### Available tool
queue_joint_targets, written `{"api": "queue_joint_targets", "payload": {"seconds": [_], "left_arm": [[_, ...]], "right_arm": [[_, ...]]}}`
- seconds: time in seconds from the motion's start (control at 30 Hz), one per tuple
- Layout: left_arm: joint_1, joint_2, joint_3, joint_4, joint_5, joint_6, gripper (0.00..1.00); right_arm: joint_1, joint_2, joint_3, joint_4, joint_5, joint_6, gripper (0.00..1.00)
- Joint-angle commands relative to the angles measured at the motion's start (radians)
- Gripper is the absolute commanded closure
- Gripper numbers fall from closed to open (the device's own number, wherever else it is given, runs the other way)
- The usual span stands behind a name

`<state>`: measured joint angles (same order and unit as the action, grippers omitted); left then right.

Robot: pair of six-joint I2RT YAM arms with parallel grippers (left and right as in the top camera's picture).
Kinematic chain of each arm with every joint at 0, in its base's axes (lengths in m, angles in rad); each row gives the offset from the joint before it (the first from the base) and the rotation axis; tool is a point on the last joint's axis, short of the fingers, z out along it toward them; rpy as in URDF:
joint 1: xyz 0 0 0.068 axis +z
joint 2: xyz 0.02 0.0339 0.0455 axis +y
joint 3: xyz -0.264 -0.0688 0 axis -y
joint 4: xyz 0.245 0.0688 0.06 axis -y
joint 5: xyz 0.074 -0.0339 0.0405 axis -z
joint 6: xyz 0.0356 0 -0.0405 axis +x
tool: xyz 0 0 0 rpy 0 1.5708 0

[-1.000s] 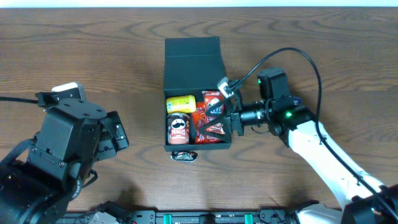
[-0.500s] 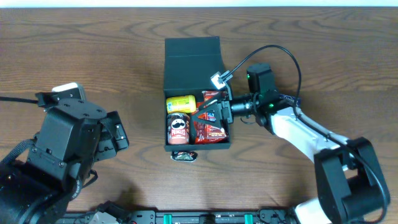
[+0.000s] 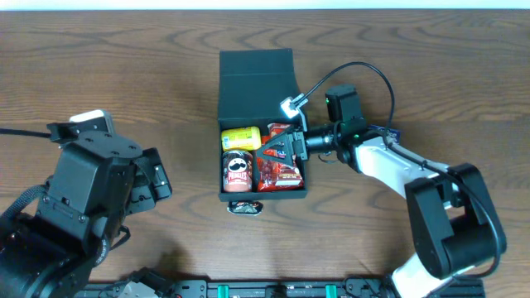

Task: Pack container
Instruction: 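Release the Hello Panda box and withdraw the right gripper, then move the right gripper toward the blue Eclipse mint pack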

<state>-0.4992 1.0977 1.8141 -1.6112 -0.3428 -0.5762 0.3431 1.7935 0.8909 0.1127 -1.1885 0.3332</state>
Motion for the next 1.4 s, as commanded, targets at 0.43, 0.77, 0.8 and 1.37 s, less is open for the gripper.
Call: {"api": "queue_joint_targets", "payload": {"seconds": [0.43,0.77,0.8,1.37], "left_arm": [[0.003,0.000,0.001,-0.078,-0.003,-0.007,0.05],[0.003,0.000,0.001,-0.078,-0.005,-0.007,0.05],[0.003,0.000,0.001,-0.077,-0.008,-0.007,0.05],[0.003,0.000,0.001,-0.027,0.030,-0.038,0.05]], "right_arm": [[-0.019,-0.036,-0.014,0.088,0.035,0.030,0.01],[-0.056,-0.496,-0.014,-0.257,0.418,-0.079,0.01],[-0.056,-0.554,-0.014,-0.360,0.531,-0.089,0.01],[-0.264,-0.711,0.079,-1.022,1.096,-0.272,0.01]]}}
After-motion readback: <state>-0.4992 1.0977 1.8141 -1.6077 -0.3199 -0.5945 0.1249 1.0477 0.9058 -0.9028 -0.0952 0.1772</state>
